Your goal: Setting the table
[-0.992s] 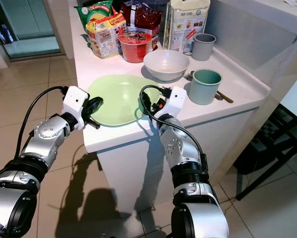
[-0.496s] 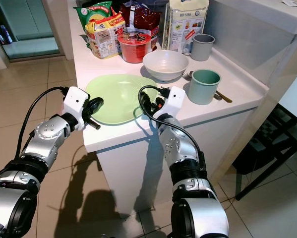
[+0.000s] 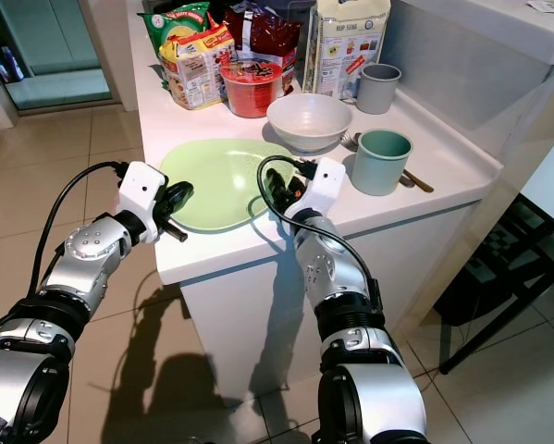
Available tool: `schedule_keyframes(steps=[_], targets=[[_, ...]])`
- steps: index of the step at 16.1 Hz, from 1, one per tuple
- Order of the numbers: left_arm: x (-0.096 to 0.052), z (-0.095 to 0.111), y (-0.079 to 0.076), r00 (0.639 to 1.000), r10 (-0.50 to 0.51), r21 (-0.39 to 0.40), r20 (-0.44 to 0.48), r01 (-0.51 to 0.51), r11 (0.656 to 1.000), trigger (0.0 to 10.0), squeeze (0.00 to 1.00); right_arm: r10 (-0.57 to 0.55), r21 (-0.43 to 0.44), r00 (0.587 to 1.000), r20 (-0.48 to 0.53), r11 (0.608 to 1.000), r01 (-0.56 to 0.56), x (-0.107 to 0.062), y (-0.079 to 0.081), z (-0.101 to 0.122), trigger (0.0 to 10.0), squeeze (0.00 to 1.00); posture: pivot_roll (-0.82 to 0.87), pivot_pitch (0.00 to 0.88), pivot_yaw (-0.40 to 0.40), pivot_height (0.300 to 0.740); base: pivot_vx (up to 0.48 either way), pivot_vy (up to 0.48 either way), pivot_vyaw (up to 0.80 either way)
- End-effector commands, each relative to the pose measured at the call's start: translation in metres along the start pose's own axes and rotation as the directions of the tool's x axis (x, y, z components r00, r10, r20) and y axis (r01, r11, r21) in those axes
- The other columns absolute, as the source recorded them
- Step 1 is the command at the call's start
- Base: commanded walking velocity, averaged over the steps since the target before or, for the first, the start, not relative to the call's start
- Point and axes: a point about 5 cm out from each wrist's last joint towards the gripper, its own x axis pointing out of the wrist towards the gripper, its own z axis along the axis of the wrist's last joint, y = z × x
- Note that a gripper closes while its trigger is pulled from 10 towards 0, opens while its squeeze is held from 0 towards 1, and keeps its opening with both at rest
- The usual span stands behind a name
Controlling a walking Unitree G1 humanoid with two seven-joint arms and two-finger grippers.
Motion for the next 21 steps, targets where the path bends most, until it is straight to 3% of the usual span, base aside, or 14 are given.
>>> schedule_keyframes(steps=[1,15,21], targets=[[-0.008,-0.031,-0.012,0.988,-0.051,-0.016,-0.147,0.050,0.999,10.0,0.00,-0.037,0.029,0.997,-0.070,0.999,0.039,-0.003,-0.008,-0.016,0.0,0.00,0.06,0.000,0.030,0.740,0.000,0.000,0.00],[-0.007,-0.028,-0.012,0.990,-0.050,-0.008,-0.134,0.050,0.999,10.0,0.00,-0.042,0.041,0.997,-0.057,0.998,0.045,-0.005,-0.010,-0.018,0.0,0.00,0.06,0.000,0.029,0.740,0.000,0.000,0.00],[0.005,0.008,0.002,1.000,-0.007,0.001,0.003,0.007,1.000,10.0,0.00,-0.058,0.026,0.997,-0.041,0.998,0.060,-0.007,-0.014,-0.016,0.0,0.00,0.06,0.000,0.024,0.740,0.000,0.000,0.00]])
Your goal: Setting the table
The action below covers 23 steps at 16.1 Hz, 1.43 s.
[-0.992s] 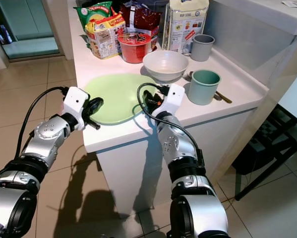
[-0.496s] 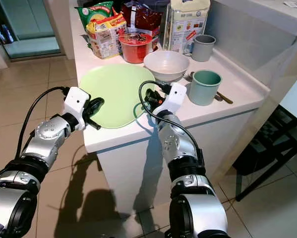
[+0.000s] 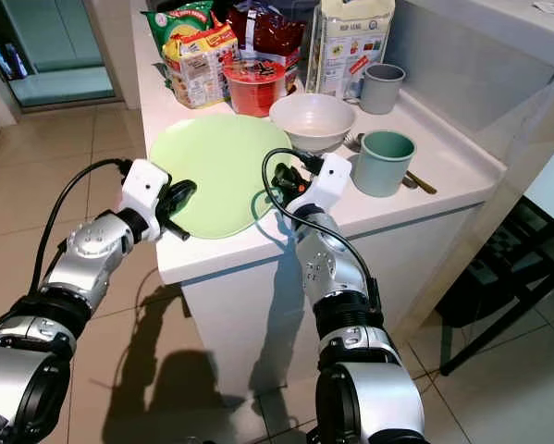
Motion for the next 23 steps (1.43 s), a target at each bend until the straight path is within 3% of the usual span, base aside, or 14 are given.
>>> schedule_keyframes(steps=[1,3,6,9,12,15,16,18,19,20,21,23], targets=[[0.005,0.014,0.004,1.000,0.002,-0.002,0.030,-0.002,1.000,10.0,0.00,-0.064,-0.020,0.993,-0.103,0.998,0.062,-0.009,-0.017,-0.023,0.0,0.00,0.06,0.000,0.025,0.740,0.000,0.000,0.00],[0.007,0.025,0.008,0.997,0.010,-0.011,0.072,-0.009,1.000,10.0,0.00,-0.067,-0.022,0.992,-0.106,0.998,0.065,-0.009,-0.017,-0.025,0.0,0.00,0.06,0.000,0.025,0.740,0.000,0.000,0.00],[0.007,0.025,0.008,0.997,0.010,-0.011,0.072,-0.009,1.000,10.0,0.00,-0.067,-0.022,0.992,-0.106,0.998,0.065,-0.009,-0.017,-0.025,0.0,0.00,0.06,0.000,0.025,0.740,0.000,0.000,0.00],[0.004,0.048,0.027,0.987,0.057,-0.100,0.148,-0.042,0.994,10.0,0.00,-0.068,-0.029,0.991,-0.112,0.997,0.065,-0.010,-0.017,-0.027,0.0,0.00,0.07,0.000,0.025,0.740,0.000,0.000,0.00],[-0.008,0.047,0.043,0.986,0.084,-0.109,0.142,-0.069,0.992,10.0,0.00,-0.069,-0.029,0.991,-0.111,0.997,0.066,-0.010,-0.018,-0.028,0.0,0.00,0.07,0.000,0.026,0.740,0.000,0.000,0.00],[-0.041,0.031,0.068,0.986,0.146,-0.124,0.084,-0.135,0.983,10.0,0.00,-0.071,-0.028,0.991,-0.111,0.997,0.068,-0.011,-0.020,-0.029,0.0,0.00,0.09,0.000,0.027,0.740,0.000,0.000,0.00],[-0.045,0.028,0.071,0.985,0.154,-0.125,0.077,-0.143,0.982,10.0,0.00,-0.071,-0.028,0.991,-0.112,0.997,0.068,-0.011,-0.020,-0.030,0.0,0.00,0.09,0.000,0.028,0.740,0.000,0.000,0.00],[-0.076,0.010,0.081,0.978,0.202,-0.142,0.045,-0.193,0.971,10.0,0.00,-0.071,-0.029,0.991,-0.114,0.997,0.068,-0.011,-0.020,-0.030,0.0,0.00,0.11,0.000,0.023,0.740,0.000,0.000,0.00],[-0.091,0.000,0.083,0.973,0.230,-0.159,0.029,-0.223,0.962,10.0,0.00,-0.069,-0.031,0.991,-0.115,0.997,0.066,-0.011,-0.020,-0.030,0.0,0.00,0.12,0.000,0.015,0.740,0.000,0.000,0.00],[-0.095,-0.003,0.083,0.971,0.238,-0.168,0.026,-0.231,0.958,10.0,0.00,-0.068,-0.032,0.991,-0.116,0.997,0.065,-0.011,-0.020,-0.030,0.0,0.00,0.12,0.000,0.011,0.740,0.000,0.000,0.00],[-0.114,-0.018,0.082,0.963,0.270,-0.180,0.002,-0.265,0.947,10.0,0.00,-0.060,-0.039,0.991,-0.117,0.998,0.055,-0.010,-0.020,-0.028,0.0,0.00,0.13,0.000,-0.007,0.740,0.000,0.000,0.00],[-0.131,-0.031,0.081,0.953,0.302,-0.200,-0.022,-0.300,0.933,10.0,0.00,-0.056,-0.044,0.992,-0.116,0.998,0.051,-0.009,-0.021,-0.026,0.0,0.00,0.14,0.000,-0.017,0.740,0.000,0.000,0.00]])
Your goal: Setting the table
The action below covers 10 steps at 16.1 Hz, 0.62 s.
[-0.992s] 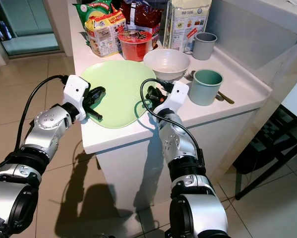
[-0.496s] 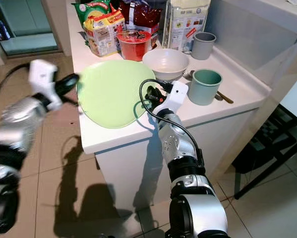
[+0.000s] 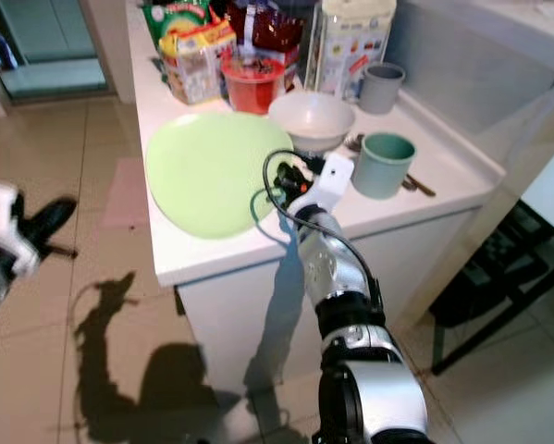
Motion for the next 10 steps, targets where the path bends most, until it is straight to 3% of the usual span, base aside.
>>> schedule_keyframes(steps=[1,2,3,5,8,10], targets=[[-0.010,0.001,0.004,1.000,0.020,-0.021,0.024,-0.020,1.000,10.0,0.00,-0.055,-0.030,0.991,-0.126,0.998,0.052,-0.009,-0.017,-0.024,0.0,0.00,0.15,0.000,-0.025,0.740,0.000,0.000,0.00],[-0.016,-0.006,0.004,0.999,0.028,-0.039,0.015,-0.028,0.999,10.0,0.00,-0.054,-0.034,0.991,-0.125,0.998,0.051,-0.008,-0.017,-0.023,0.0,0.00,0.15,0.000,-0.027,0.740,0.000,0.000,0.00],[-0.027,-0.021,-0.006,1.000,0.032,-0.087,0.001,-0.031,0.996,10.0,0.00,-0.051,-0.040,0.991,-0.121,0.998,0.047,-0.007,-0.017,-0.021,0.0,0.00,0.15,0.000,-0.037,0.740,0.000,0.000,0.00],[-0.031,-0.034,-0.026,1.000,0.004,-0.139,-0.008,-0.005,0.990,10.0,0.00,-0.045,-0.051,0.992,-0.116,0.998,0.039,-0.005,-0.016,-0.018,0.0,0.00,0.15,0.000,-0.043,0.740,0.000,0.000,0.00],[-0.038,-0.056,-0.064,1.000,-0.025,-0.293,-0.017,0.019,0.956,10.0,0.00,-0.035,-0.062,0.995,-0.098,0.998,0.029,-0.003,-0.014,-0.012,0.0,0.00,0.14,0.000,-0.042,0.740,0.000,0.000,0.00],[-0.042,-0.064,-0.077,0.999,-0.043,-0.329,-0.030,0.031,0.944,10.0,0.00,-0.036,-0.062,0.995,-0.095,0.998,0.030,-0.003,-0.015,-0.012,0.0,0.00,0.13,0.000,-0.033,0.740,0.000,0.000,0.00]])
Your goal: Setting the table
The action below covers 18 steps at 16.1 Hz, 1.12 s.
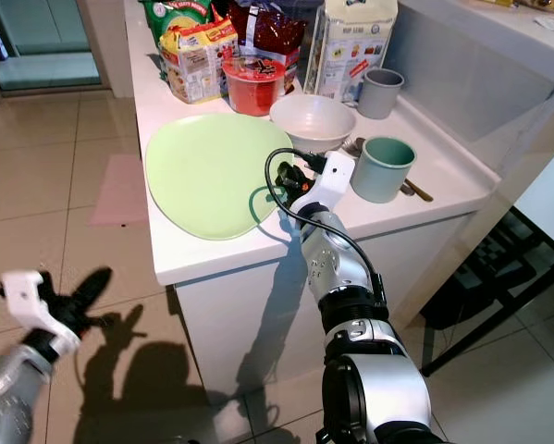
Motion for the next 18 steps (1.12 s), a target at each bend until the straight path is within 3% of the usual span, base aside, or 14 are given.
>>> schedule_keyframes(steps=[1,4,8,10,13,18], targets=[[0.001,-0.003,-0.009,1.000,-0.017,-0.012,0.000,0.017,1.000,10.0,0.00,-0.046,-0.054,0.995,-0.084,0.998,0.041,-0.006,-0.013,-0.015,0.0,0.00,0.13,0.000,-0.031,0.740,0.000,0.000,0.00],[-0.003,-0.005,-0.010,1.000,-0.014,-0.025,-0.005,0.014,1.000,10.0,0.00,-0.047,-0.056,0.996,-0.081,0.998,0.042,-0.006,-0.014,-0.014,0.0,0.00,0.13,0.000,-0.028,0.740,0.000,0.000,0.00],[-0.012,-0.012,0.006,1.000,0.022,0.000,-0.022,-0.022,1.000,10.0,0.00,-0.054,-0.061,0.995,-0.084,0.997,0.049,-0.007,-0.017,-0.014,0.0,0.00,0.13,0.000,-0.030,0.740,0.000,0.000,0.00],[-0.028,-0.029,0.023,0.997,0.063,0.012,-0.048,-0.062,0.998,10.0,0.00,-0.058,-0.065,0.994,-0.090,0.997,0.052,-0.007,-0.020,-0.015,0.0,0.00,0.14,0.000,-0.036,0.740,0.000,0.000,0.00],[-0.042,-0.041,0.032,0.994,0.089,0.010,-0.056,-0.088,0.996,10.0,0.00,-0.064,-0.077,0.993,-0.097,0.995,0.057,-0.008,-0.024,-0.014,0.0,0.00,0.16,0.000,-0.058,0.740,0.000,0.000,0.00],[-0.033,-0.058,0.027,0.995,0.054,0.024,-0.080,-0.052,0.998,10.0,0.00,-0.072,-0.079,0.993,-0.093,0.995,0.064,-0.008,-0.026,-0.013,0.0,0.00,0.15,0.000,-0.056,0.740,0.000,0.000,0.00]])
